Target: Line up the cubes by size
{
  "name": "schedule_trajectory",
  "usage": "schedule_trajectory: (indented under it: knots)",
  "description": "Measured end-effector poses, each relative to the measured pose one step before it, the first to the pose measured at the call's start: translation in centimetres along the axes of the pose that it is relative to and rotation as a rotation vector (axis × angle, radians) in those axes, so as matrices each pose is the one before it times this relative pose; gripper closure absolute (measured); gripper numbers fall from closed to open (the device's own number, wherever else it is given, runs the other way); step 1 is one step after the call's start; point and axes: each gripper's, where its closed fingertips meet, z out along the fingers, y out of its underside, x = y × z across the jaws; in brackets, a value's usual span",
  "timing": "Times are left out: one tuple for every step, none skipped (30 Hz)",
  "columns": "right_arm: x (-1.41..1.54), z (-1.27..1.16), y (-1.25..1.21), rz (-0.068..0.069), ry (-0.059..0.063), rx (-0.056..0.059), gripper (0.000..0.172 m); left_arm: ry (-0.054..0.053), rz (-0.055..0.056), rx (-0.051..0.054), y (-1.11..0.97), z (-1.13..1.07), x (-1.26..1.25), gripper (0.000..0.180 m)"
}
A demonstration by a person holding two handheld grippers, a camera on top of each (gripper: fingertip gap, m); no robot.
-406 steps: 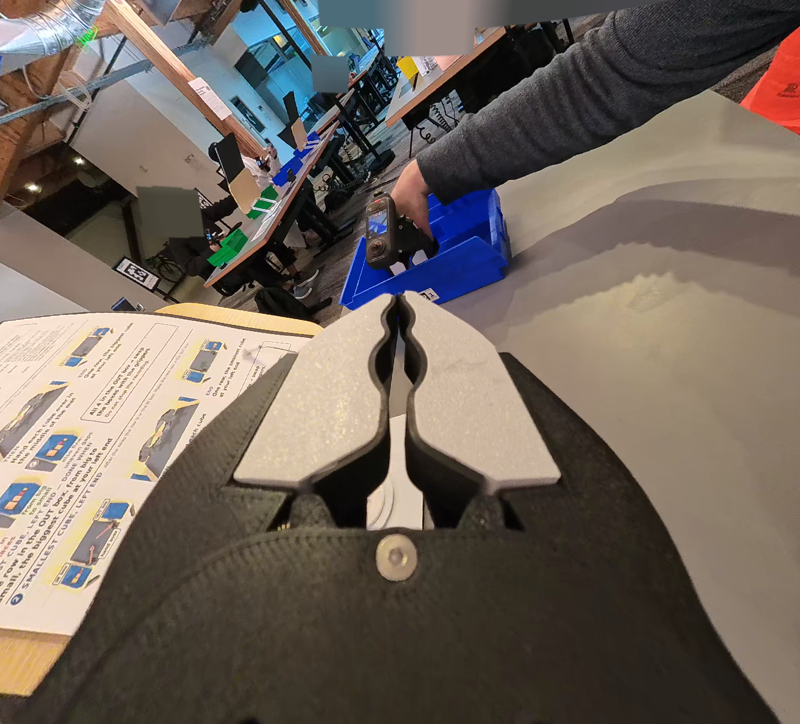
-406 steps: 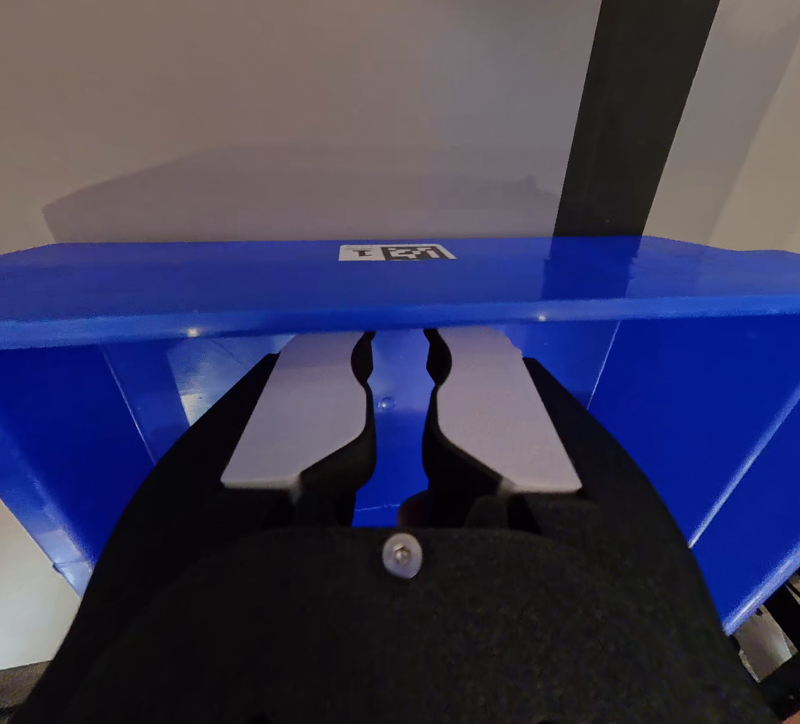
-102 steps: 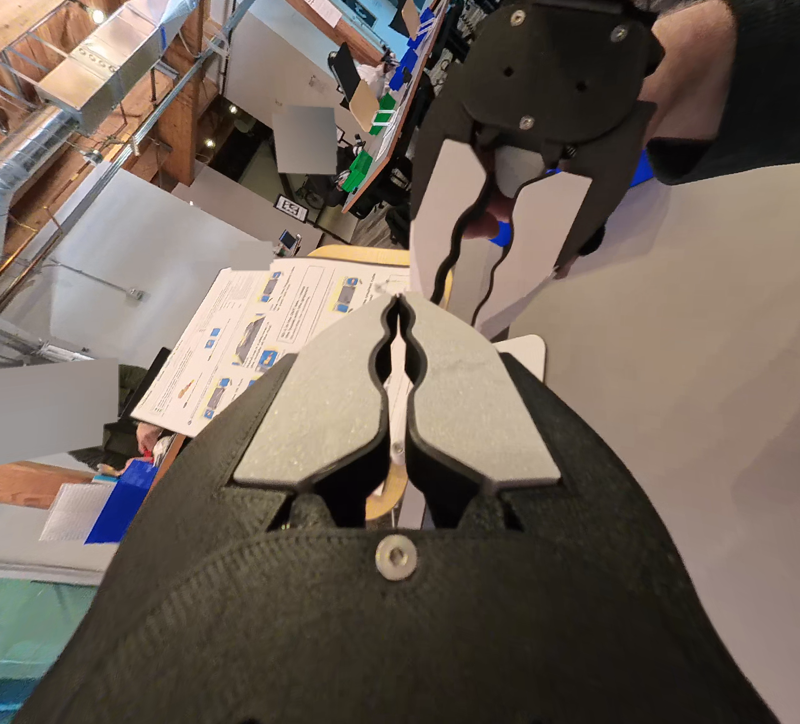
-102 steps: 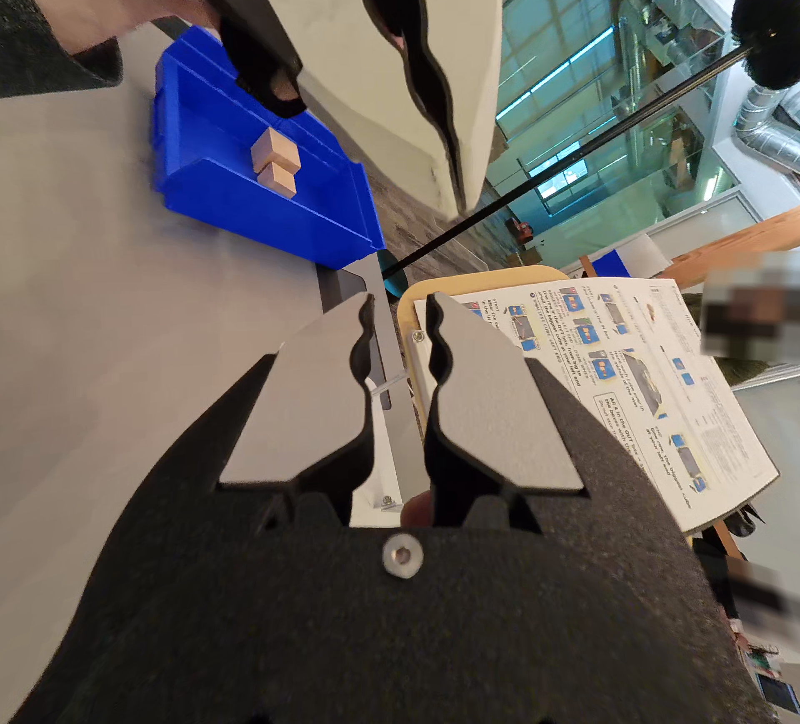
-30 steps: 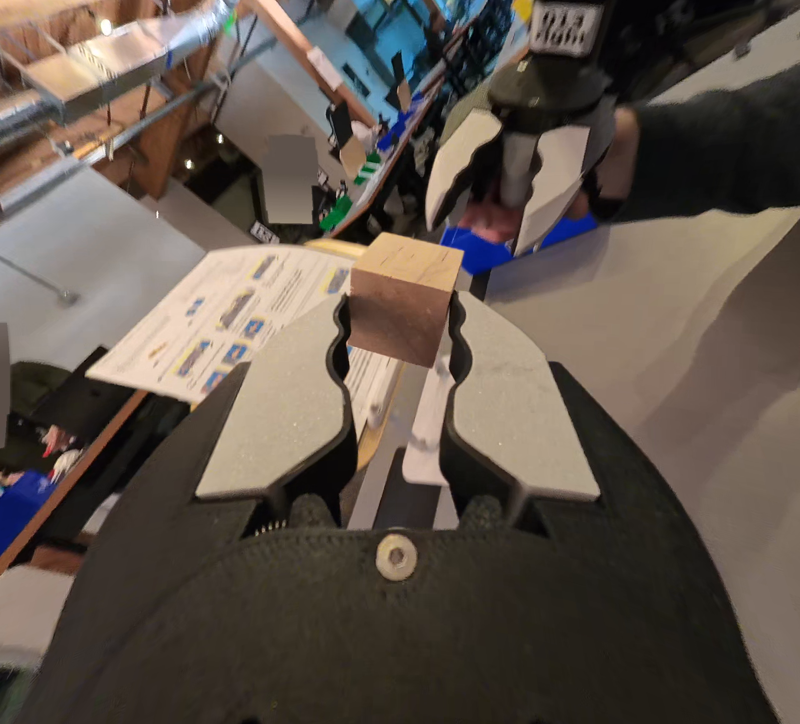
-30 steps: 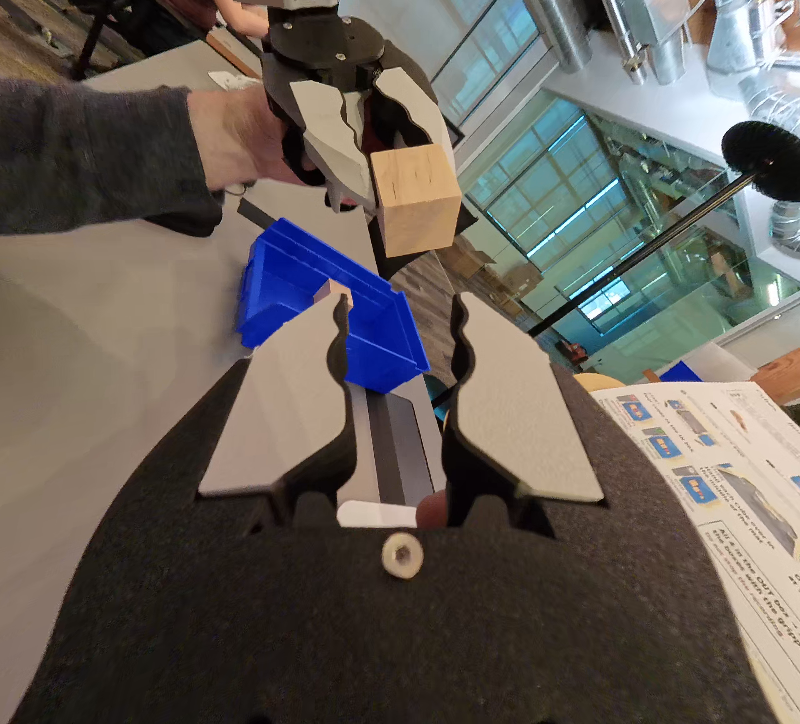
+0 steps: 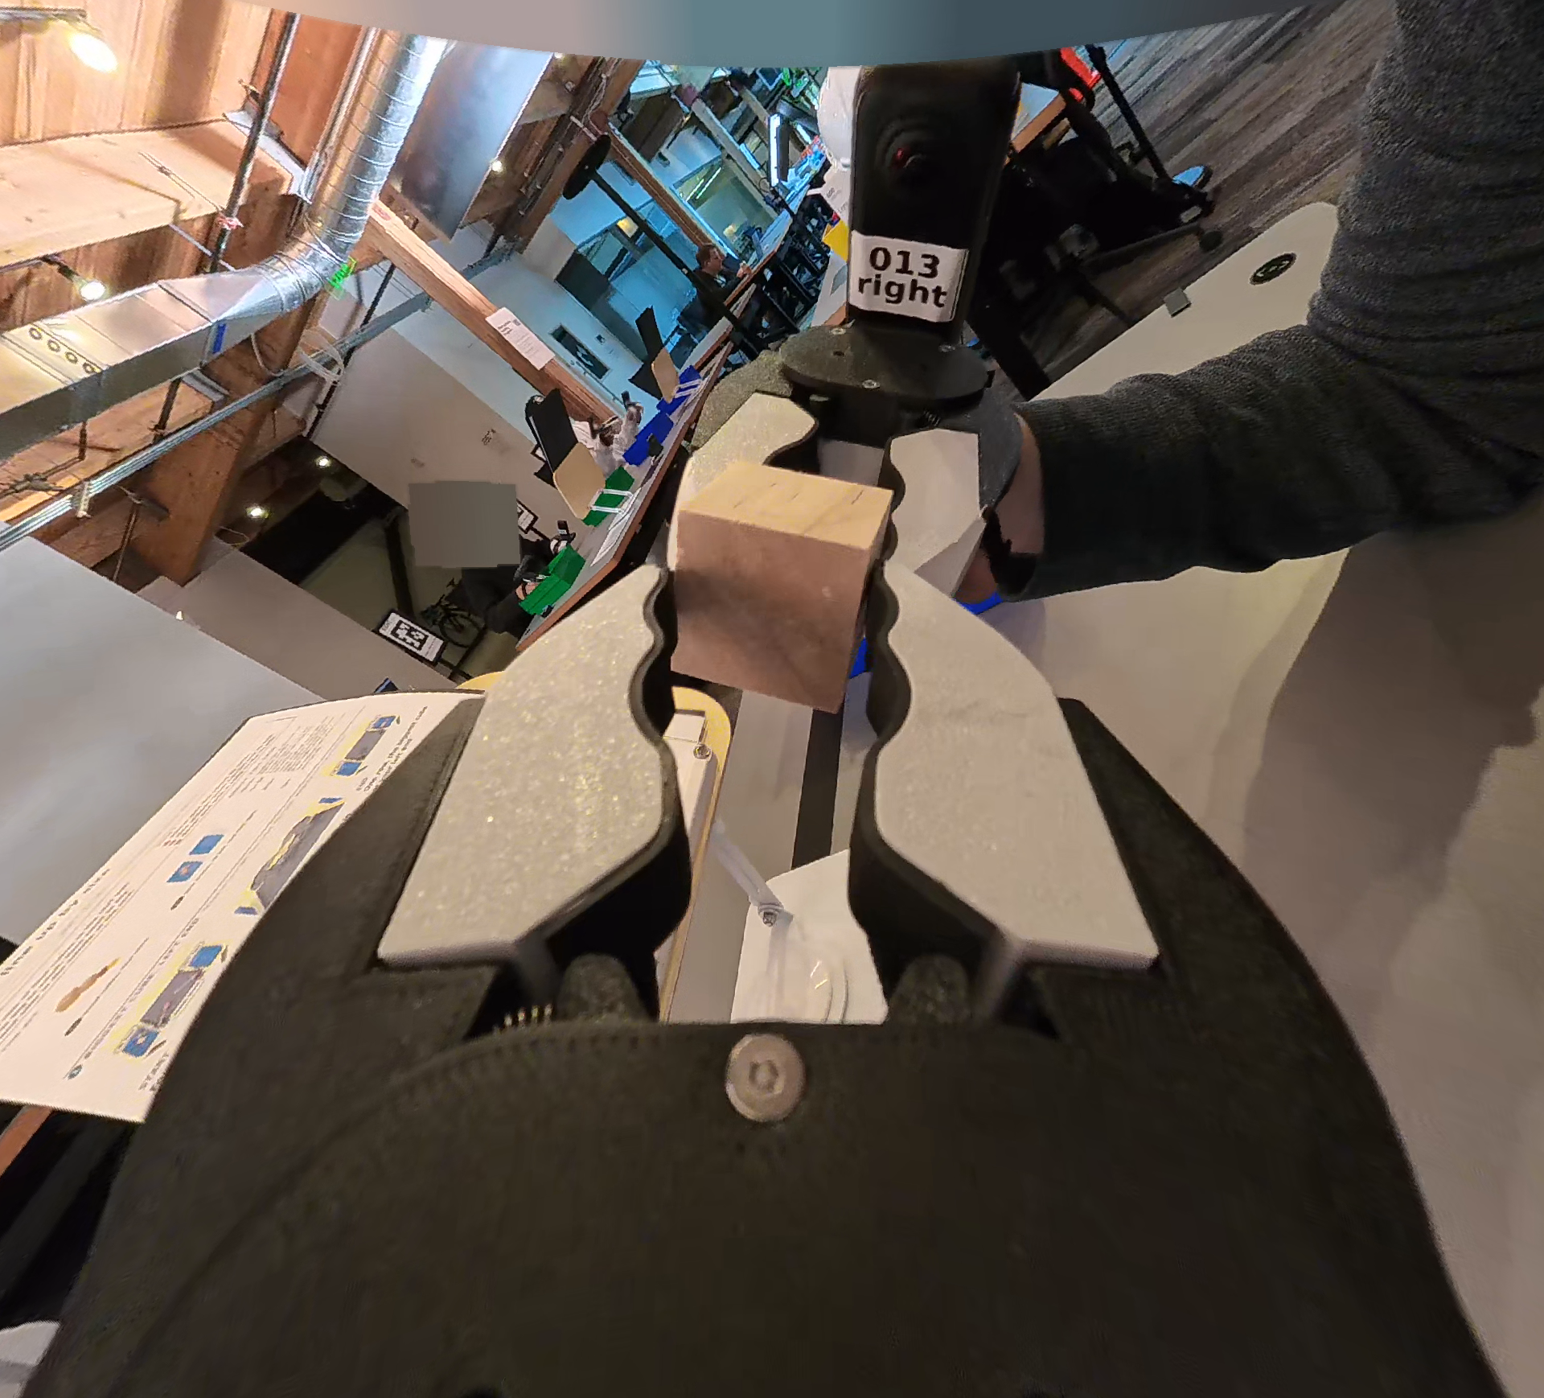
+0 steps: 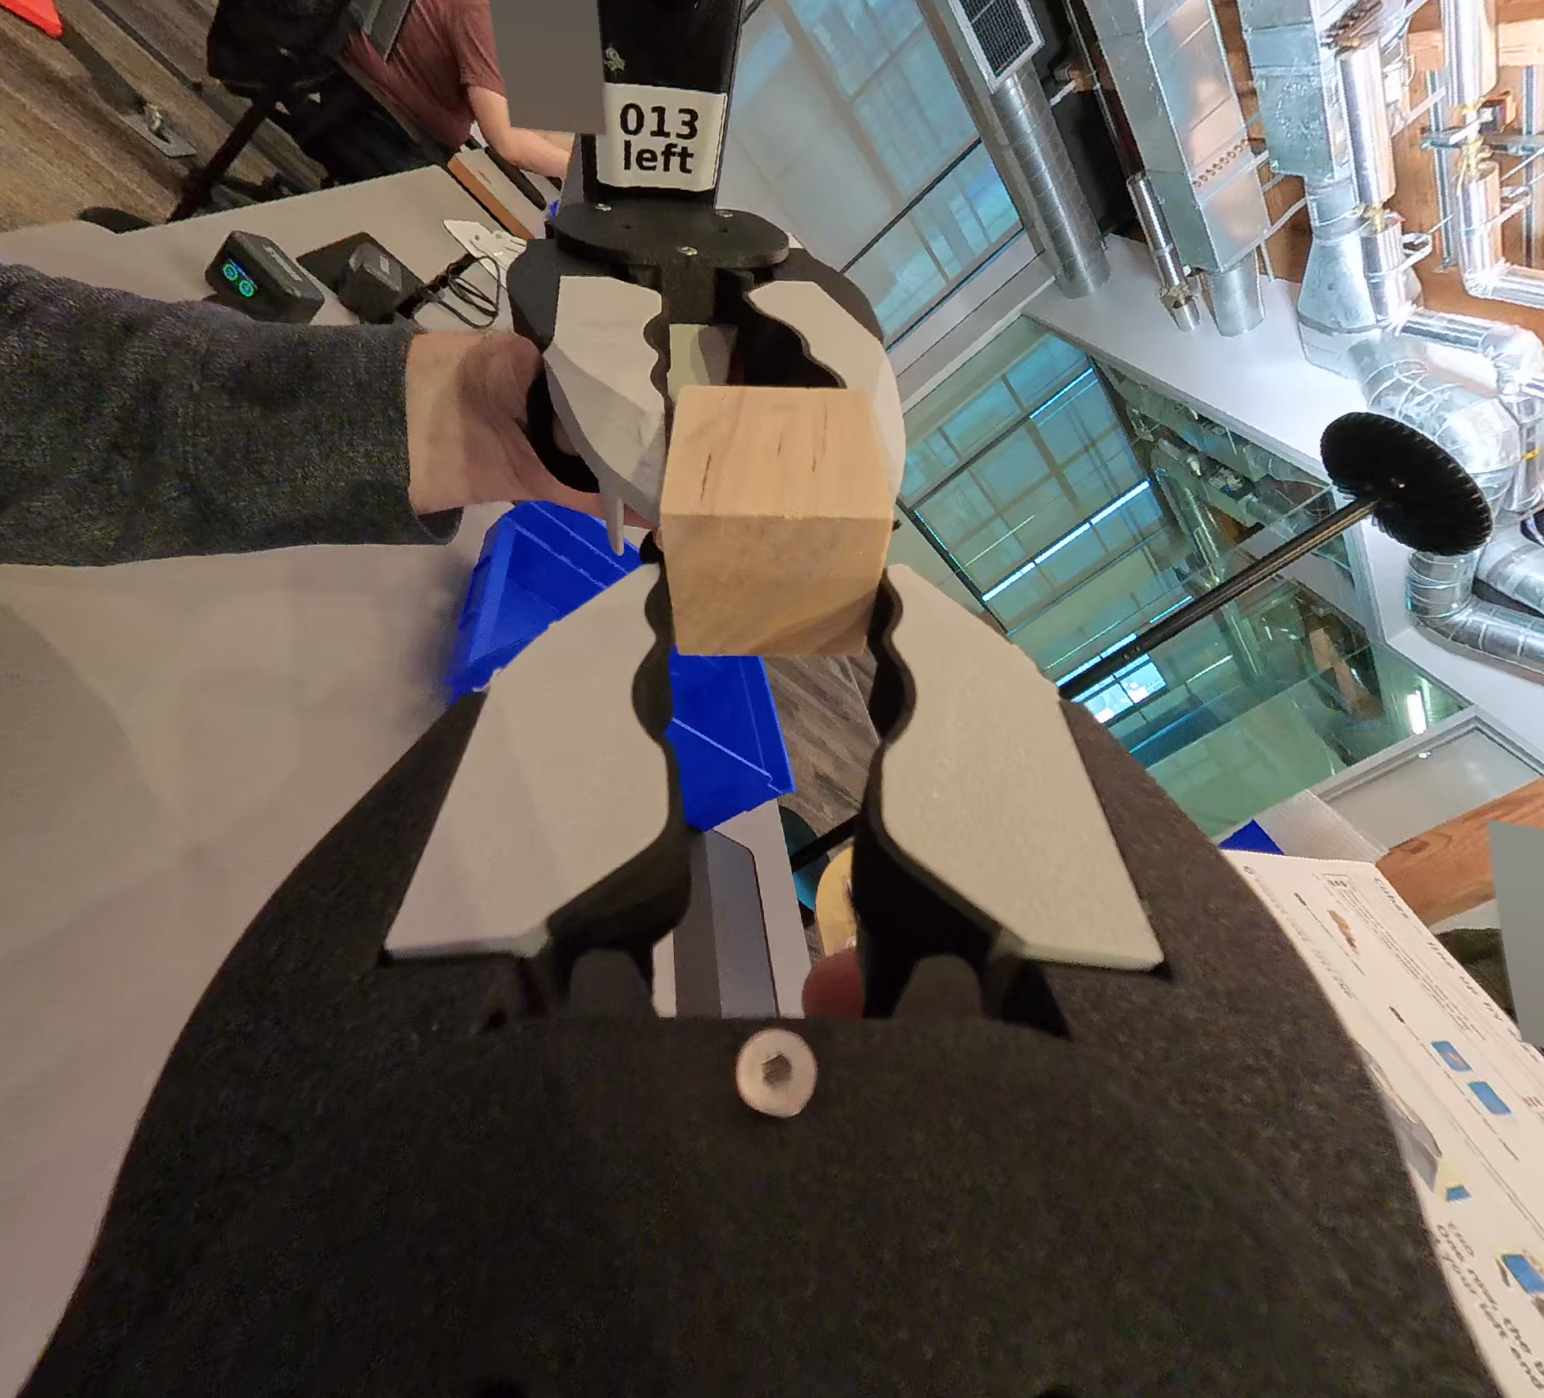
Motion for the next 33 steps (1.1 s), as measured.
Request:
schedule_trajectory:
  knots:
    - [0.002,0.021,0.035,-0.0002,-0.0008,-0.0026,0.128,0.0007,-0.0006,-0.0019,0.053,-0.005,-0.002,0.138]
    - [-0.01,0.007,0.021,0.0003,-0.0013,-0.0018,0.128,0.0009,-0.0022,0.0003,0.026,-0.007,-0.002,0.138]
    - [0.006,0.006,0.021,-0.0015,0.0005,-0.0024,0.128,0.0003,-0.0016,0.0013,0.019,0.001,-0.008,0.138]
    - [0.004,0.009,0.013,-0.0021,0.0005,-0.0024,0.128,0.0009,-0.0017,0.0011,0.022,0.0,0.001,0.138]
    - [-0.012,0.0,0.008,-0.0011,-0.0012,-0.0021,0.128,0.0019,-0.0022,-0.0006,0.037,-0.013,0.01,0.138]
    - [-0.012,-0.001,0.013,-0.0017,-0.001,-0.002,0.128,0.0023,-0.0032,-0.0023,0.048,-0.017,0.02,0.138]
    - [-0.016,0.01,0.01,-0.0012,-0.0005,-0.0022,0.128,0.0016,-0.0026,-0.0029,0.039,-0.019,0.01,0.138]
    - [-0.02,0.019,-0.009,0.002,-0.0012,-0.0006,0.128,0.0011,-0.0027,-0.0018,0.016,-0.025,-0.001,0.138]
    - [-0.008,0.0,-0.036,0.0019,-0.0012,0.0012,0.128,0.0018,-0.0042,-0.0009,-0.021,-0.011,0.002,0.138]
    - [0.01,-0.006,-0.033,0.0003,0.0005,0.0018,0.128,-0.0018,0.0004,-0.0023,-0.003,-0.012,-0.02,0.137]
    - [0.041,-0.003,0.011,0.0013,0.0016,-0.0017,0.128,-0.0052,0.0042,-0.004,0.001,0.007,-0.046,0.137]
    - [0.024,-0.018,0.035,0.0023,0.0,-0.0015,0.128,-0.0038,0.0038,-0.0048,0.019,-0.015,-0.033,0.138]
    - [0.049,-0.036,0.031,0.0023,0.0004,-0.0008,0.128,-0.0045,0.0007,-0.0039,0.012,-0.046,-0.066,0.138]
    - [0.097,-0.062,0.042,0.0019,0.0024,-0.0013,0.128,-0.0032,-0.0035,0.0019,-0.063,-0.113,-0.073,0.139]
    - [0.101,-0.087,0.005,0.0029,0.0025,0.0009,0.128,-0.0041,-0.0065,0.0092,-0.16,-0.169,-0.118,0.139]
    - [0.085,-0.083,-0.027,0.0065,0.0,0.0034,0.128,-0.0047,-0.0064,0.0106,-0.167,-0.175,-0.129,0.14]
    - [0.091,-0.074,-0.046,0.0055,0.0015,0.0042,0.128,-0.0063,-0.0017,0.0029,-0.062,-0.16,-0.146,0.14]
    - [0.109,-0.064,-0.028,0.002,0.004,0.0018,0.128,-0.0096,0.0038,-0.0033,0.019,-0.13,-0.157,0.14]
    - [0.101,-0.053,0.032,0.0011,0.0037,-0.0023,0.128,-0.008,0.002,-0.0018,-0.017,-0.132,-0.136,0.141]
    - [0.111,-0.052,0.045,0.001,0.0038,-0.0036,0.128,-0.0065,0.0013,-0.0006,-0.048,-0.085,-0.109,0.142]
    - [0.16,-0.065,0.031,0.002,0.0067,-0.0023,0.128,-0.0053,0.0057,-0.0028,-0.025,-0.05,-0.061,0.145]
    - [0.203,-0.085,0.021,0.0037,0.0083,-0.0022,0.128,-0.0038,0.0101,-0.0051,0.014,-0.018,0.003,0.151]
    - [0.105,-0.117,0.041,0.0024,0.0,-0.0041,0.128,-0.016,0.01,-0.0058,0.012,-0.049,-0.188,0.165]
    - [0.096,-0.153,0.01,-0.0021,0.0009,-0.003,0.128,-0.0122,0.0066,-0.0034,-0.021,-0.095,-0.187,0.169]
    - [0.24,-0.204,0.036,-0.0059,0.0095,-0.0059,0.128,-0.0106,0.0025,-0.0014,-0.037,-0.157,-0.193,0.173]
    - [0.261,-0.227,0.073,-0.0062,0.0081,-0.0092,0.128,-0.0135,-0.0007,0.0011,-0.075,-0.176,-0.263,0.177]
    - [0.257,-0.286,0.099,-0.0065,0.0072,-0.01,0.128,-0.011,-0.001,0.004,-0.132,-0.216,-0.23,0.18]
    - [0.276,-0.349,0.109,-0.0045,0.0076,-0.0101,0.128,-0.0081,0.0002,0.0081,-0.19,-0.241,-0.177,0.18]
    - [0.268,-0.384,0.085,-0.004,0.0066,-0.01,0.128,-0.0087,0.0009,0.0077,-0.2,-0.234,-0.178,0.18]
    - [0.367,-0.44,0.018,-0.006,0.0113,-0.009,0.128,-0.0099,0.0011,0.0034,-0.154,-0.191,-0.195,0.18]
    - [0.457,-0.519,-0.033,-0.0068,0.0156,-0.0082,0.128,-0.0113,0.0048,-0.004,-0.058,-0.15,-0.203,0.18]
    - [0.498,-0.637,0.0,-0.0044,0.0173,-0.0111,0.128,-0.01,0.0091,-0.0157,0.111,-0.103,-0.148,0.18]
    - [0.534,-0.738,0.048,-0.0022,0.0183,-0.0126,0.128,-0.0097,0.013,-0.0225,0.215,-0.08,-0.11,0.18]
